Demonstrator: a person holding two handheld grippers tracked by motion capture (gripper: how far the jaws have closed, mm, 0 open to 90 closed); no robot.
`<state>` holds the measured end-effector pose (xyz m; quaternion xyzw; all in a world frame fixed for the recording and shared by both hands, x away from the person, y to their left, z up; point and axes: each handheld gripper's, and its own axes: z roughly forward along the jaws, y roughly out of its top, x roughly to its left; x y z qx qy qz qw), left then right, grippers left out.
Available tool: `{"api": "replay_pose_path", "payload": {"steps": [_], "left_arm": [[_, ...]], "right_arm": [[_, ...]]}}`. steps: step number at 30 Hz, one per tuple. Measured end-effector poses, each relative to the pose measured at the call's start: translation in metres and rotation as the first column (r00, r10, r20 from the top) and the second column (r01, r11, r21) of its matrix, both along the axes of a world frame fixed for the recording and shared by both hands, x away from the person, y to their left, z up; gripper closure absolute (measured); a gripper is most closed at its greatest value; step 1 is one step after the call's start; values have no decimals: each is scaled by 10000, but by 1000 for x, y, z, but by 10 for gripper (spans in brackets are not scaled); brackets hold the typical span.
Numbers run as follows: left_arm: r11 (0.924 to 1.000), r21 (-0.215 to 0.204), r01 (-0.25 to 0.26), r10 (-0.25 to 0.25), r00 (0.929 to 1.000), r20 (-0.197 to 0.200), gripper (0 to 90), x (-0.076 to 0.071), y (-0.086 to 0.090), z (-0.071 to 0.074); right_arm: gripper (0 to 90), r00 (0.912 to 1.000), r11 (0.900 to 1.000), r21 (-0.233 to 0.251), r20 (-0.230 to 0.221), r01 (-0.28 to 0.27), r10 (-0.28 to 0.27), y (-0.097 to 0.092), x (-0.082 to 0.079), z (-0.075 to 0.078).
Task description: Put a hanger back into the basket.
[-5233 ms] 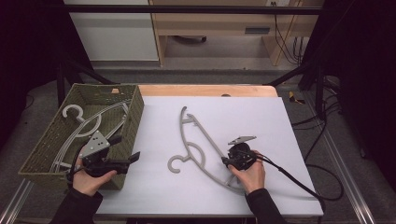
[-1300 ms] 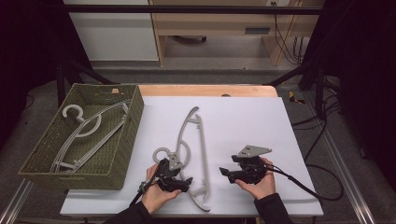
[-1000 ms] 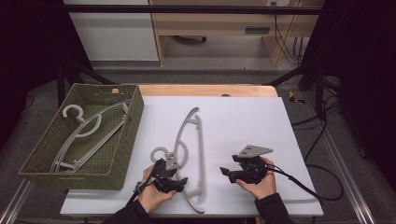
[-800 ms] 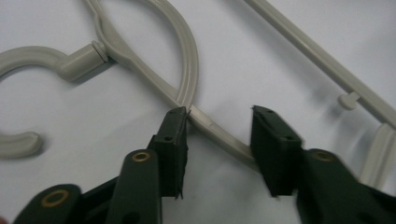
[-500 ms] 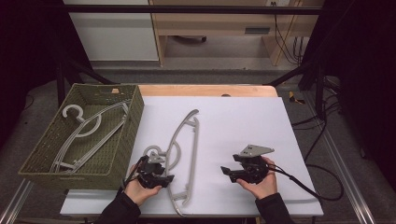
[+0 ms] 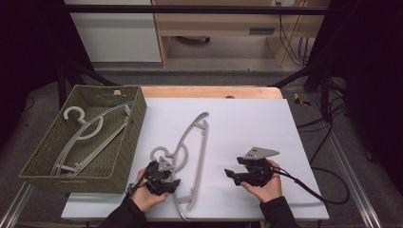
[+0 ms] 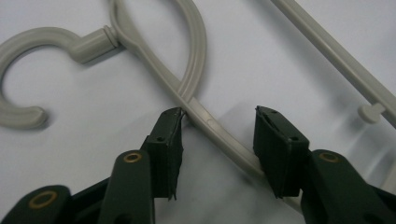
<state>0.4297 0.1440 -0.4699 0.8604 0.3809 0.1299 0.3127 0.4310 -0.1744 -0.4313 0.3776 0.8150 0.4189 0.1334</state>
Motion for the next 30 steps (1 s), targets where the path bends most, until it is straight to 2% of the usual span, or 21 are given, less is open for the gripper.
{"api": "replay_pose_path", "payload": {"steps": [5, 8, 12, 14, 16, 17, 18, 19, 21, 22, 24, 26, 29, 30], "left_arm": [[9974, -182, 704, -695, 9966, 449, 614, 9, -14, -4], [9969, -55, 788, -786, 9964, 316, 632, 12, -19, -2], [9951, -341, 928, -925, 9957, 110, 655, 17, -15, 0], [9928, -500, 1089, -1088, 9941, 39, 713, 19, -12, 4], [9922, -330, 1203, -1206, 9927, -54, 741, 21, -10, 7], [9925, -422, 1146, -1150, 9933, -87, 741, 20, -9, 6], [9942, -491, 956, -962, 9953, -97, 738, 19, -10, 6], [9952, -531, 825, -843, 9959, -323, 714, 17, -9, 5], [9963, -618, 600, -630, 9969, -464, 530, 11, -10, 3], [9972, -551, 509, -533, 9976, -433, 478, 7, -10, 3], [9980, -438, 464, -483, 9978, -453, 431, -3, -9, 2], [9988, -288, 387, -403, 9977, -538, 416, -12, -8, 2], [9993, 78, 356, -354, 9989, -302, 432, -21, -10, 2], [9991, 126, 408, -404, 9985, -360, 443, -22, -10, 2]], "right_arm": [[331, 10000, 9999, -81, 14, -66, 66, 0, 1, -1], [331, 10000, 9999, -101, -57, -62, 62, 0, 0, -1], [331, 10000, 9999, -109, -44, -62, 62, 0, 0, -1], [331, 10000, 9999, -107, -51, -74, 74, 0, 0, -1], [331, 10000, 9999, -109, -36, -70, 70, -1, 0, -1], [331, 10000, 9999, -113, -58, -47, 46, -1, 0, -1], [331, 10000, 9999, -123, -55, -40, 39, -1, 1, -1], [331, 10000, 9999, -131, -42, -52, 51, -1, 1, -1], [330, 10000, 9999, -143, -47, -25, 25, -1, 1, -1], [330, 10000, 9999, -135, -57, -22, 22, -1, 1, -1], [330, 10000, 10000, -69, -72, -5, 5, -1, 0, -1], [330, 10000, 10000, -88, 7, -1, 1, -2, 0, 0], [330, 10000, 10000, -57, -33, -1, 1, -2, 0, 0], [330, 10000, 10000, -42, -22, 61, -61, -1, -1, 0]]}}
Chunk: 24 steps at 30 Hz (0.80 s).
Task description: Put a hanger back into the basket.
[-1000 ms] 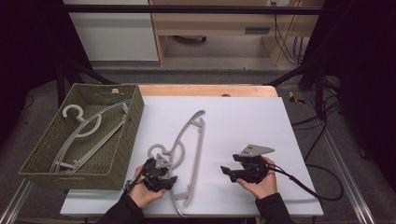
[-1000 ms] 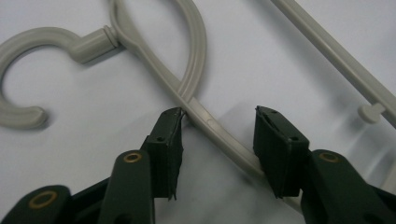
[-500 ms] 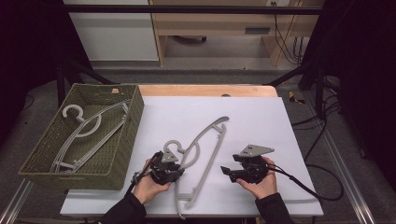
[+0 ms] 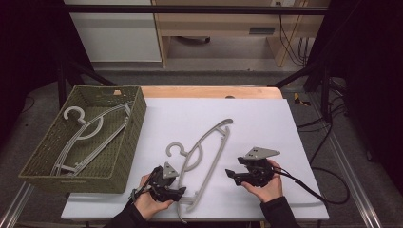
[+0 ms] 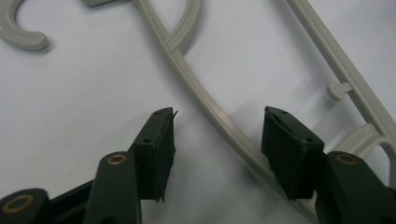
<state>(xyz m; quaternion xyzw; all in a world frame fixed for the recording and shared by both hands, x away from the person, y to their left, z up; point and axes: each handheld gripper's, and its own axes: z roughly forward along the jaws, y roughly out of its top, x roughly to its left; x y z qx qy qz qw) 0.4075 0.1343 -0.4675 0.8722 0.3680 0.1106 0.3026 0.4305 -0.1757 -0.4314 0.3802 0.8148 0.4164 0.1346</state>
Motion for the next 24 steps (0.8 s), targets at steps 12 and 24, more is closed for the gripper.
{"api": "replay_pose_path", "payload": {"steps": [12, 24], "left_arm": [[9975, 545, -453, 484, 9972, -565, 681, 13, 42, 7], [9960, 748, -498, 580, 9921, -1113, 818, 26, 62, 11]], "right_arm": [[330, 10000, 10000, 53, 54, -12, 11, -3, 0, 2], [331, 10000, 10000, 15, 43, 13, -14, -5, 1, 2]]}}
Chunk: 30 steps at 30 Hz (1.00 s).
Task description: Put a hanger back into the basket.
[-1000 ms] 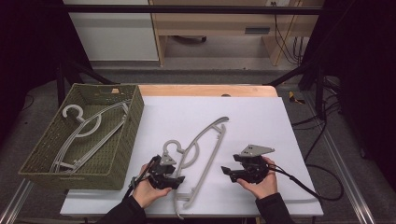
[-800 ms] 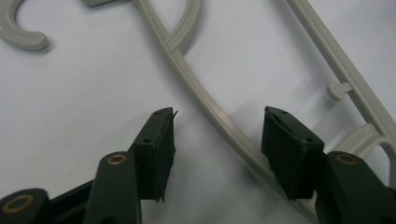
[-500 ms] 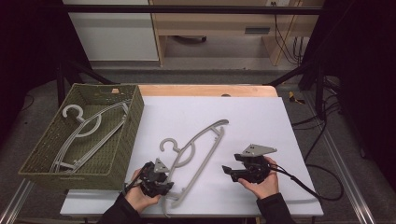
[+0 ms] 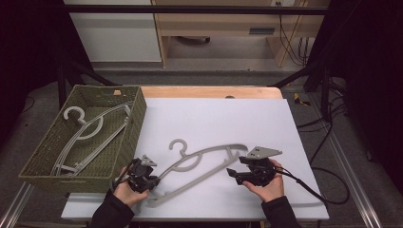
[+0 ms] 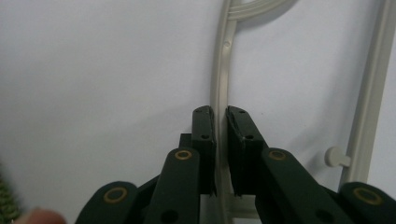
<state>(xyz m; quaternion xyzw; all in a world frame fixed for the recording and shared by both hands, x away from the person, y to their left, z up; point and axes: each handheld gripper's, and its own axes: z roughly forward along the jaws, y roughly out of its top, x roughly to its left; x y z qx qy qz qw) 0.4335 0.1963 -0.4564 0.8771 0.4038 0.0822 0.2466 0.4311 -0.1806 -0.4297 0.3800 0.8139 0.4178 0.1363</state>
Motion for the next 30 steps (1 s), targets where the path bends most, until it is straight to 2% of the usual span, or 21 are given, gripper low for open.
{"api": "replay_pose_path", "payload": {"steps": [3, 5, 8, 12, 16, 21, 25, 28, 30], "left_arm": [[9995, 236, 210, -213, 9997, 129, 810, 0, -2, 0], [9992, 252, 318, -319, 9995, 31, 727, -1, -5, 1], [9981, 506, 337, -339, 9994, 30, 694, -1, -9, 1], [9990, 390, 216, -216, 9998, -22, 710, -1, -7, 1], [9989, 456, 62, -65, 10000, 61, 816, 0, -6, 1], [9978, 661, 71, -76, 9999, 68, 822, 0, -9, 1], [9983, 585, 11, -18, 9999, 124, 825, -1, -8, 2], [9998, 166, -71, 67, 9996, 270, 826, -1, -6, 3], [9996, -39, -286, 288, 9972, 683, 826, -4, -6, 9]], "right_arm": [[330, 10000, 10000, 9, 5, -5, 5, 0, 0, 0], [327, 10000, 10000, 54, -18, 28, -28, 0, 0, 1], [319, 10000, 9999, 106, 29, 48, -49, -1, 0, 2], [292, 9998, 9995, 301, 155, 104, -109, -3, -1, 5], [256, 9994, 9990, 414, 300, 169, -181, -4, -2, 6], [197, 9987, 9982, 492, 375, 332, -351, -7, -2, 7], [182, 9978, 9963, 681, 358, 526, -552, -10, -1, 7], [182, 9975, 9956, 743, 369, 572, -600, -13, -1, 8], [183, 9975, 9958, 728, 396, 561, -591, -14, -1, 8]]}}
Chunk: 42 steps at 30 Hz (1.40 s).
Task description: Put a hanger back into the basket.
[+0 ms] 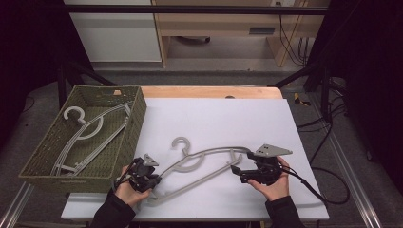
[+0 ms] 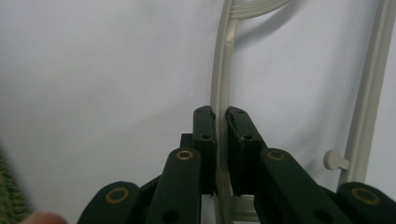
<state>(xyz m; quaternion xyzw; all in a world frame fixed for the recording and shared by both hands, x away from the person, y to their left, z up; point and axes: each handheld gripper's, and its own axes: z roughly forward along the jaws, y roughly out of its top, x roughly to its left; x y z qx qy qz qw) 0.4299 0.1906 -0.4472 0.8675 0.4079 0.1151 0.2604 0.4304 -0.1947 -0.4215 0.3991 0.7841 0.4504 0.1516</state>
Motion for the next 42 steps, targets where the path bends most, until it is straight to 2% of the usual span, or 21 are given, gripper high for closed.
{"api": "replay_pose_path", "payload": {"steps": [3, 5, 10, 13, 16, 20, 24, 27, 32, 33, 39, 42], "left_arm": [[9974, -717, -40, 46, 10000, 74, 828, -2, 5, 8], [9935, -1128, -178, 218, 9992, 345, 828, -4, 8, 14], [9918, -1270, -156, 253, 9968, 753, 828, -8, 11, 27], [9930, -1157, -243, 375, 9928, 1134, 827, -10, 14, 37], [9894, -1368, -489, 701, 9856, 1541, 827, -11, 20, 51], [9834, -1687, -661, 970, 9786, 1817, 827, -10, 32, 68], [9785, -1890, -831, 1253, 9665, 2240, 827, -8, 44, 89], [9783, -1874, -889, 1349, 9590, 2493, 827, -2, 54, 106], [9801, -1634, -1125, 1554, 9474, 2797, 827, 9, 73, 127], [9789, -1646, -1209, 1648, 9436, 2870, 827, 11, 77, 130], [9721, -1672, -1644, 2084, 9324, 2952, 827, 20, 110, 146], [9685, -1610, -1899, 2319, 9235, 3057, 827, 24, 126, 150]], "right_arm": [[184, 10000, 10000, 45, -6, 20, -20, -2, 0, 1], [184, 10000, 10000, 86, -28, 13, -12, -3, -1, 1], [176, 9998, 9997, 158, 100, 166, -168, -6, -2, 5], [166, 9994, 9996, 190, 290, 190, -196, -10, -2, 8], [152, 9984, 9990, 275, 429, 344, -355, -14, -4, 12], [141, 9971, 9981, 406, 580, 465, -488, -20, -5, 16], [135, 9959, 9976, 465, 716, 513, -546, -26, -5, 19], [128, 9947, 9961, 561, 736, 675, -716, -29, -6, 20], [116, 9916, 9940, 723, 945, 820, -886, -35, -6, 23], [109, 9912, 9939, 709, 962, 842, -908, -37, -6, 24], [83, 9889, 9931, 798, 1151, 854, -943, -41, -6, 26], [84, 9882, 9921, 906, 1177, 874, -978, -41, -7, 27]]}}
